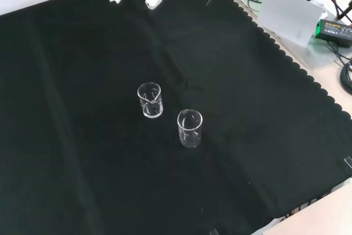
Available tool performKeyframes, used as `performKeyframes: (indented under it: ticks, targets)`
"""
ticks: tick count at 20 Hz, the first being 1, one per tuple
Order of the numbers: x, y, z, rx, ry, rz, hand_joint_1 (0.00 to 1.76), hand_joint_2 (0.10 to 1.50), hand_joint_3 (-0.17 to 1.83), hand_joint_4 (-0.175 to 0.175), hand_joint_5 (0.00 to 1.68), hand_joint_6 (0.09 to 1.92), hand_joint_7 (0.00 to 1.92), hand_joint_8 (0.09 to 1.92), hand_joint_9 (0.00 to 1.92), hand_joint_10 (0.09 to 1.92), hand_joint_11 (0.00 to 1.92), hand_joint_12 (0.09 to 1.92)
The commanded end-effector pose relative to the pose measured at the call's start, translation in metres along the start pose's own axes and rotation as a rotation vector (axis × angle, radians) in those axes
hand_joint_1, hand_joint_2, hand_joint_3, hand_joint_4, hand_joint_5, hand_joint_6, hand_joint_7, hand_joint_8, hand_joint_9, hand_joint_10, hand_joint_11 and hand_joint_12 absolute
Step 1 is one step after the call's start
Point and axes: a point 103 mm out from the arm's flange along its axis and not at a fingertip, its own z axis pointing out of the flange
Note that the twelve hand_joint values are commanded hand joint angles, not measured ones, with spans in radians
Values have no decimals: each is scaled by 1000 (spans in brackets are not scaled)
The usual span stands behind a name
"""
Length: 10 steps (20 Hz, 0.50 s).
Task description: Pick up the beaker on the right.
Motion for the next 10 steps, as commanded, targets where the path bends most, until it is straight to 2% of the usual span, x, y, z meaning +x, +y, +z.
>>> performKeyframes:
  ticks: [1, 10]
  targets:
    - [-4, 32, 84, 68, 127, -4, 514, 1220, -47, -59, 192, 87, 70, 541, 110, 681, 0, 981]
    - [-2, 47, 125, 124, 154, -63, 575, 1116, -119, -59, 183, 87, 66, 550, 117, 678, 0, 1028]
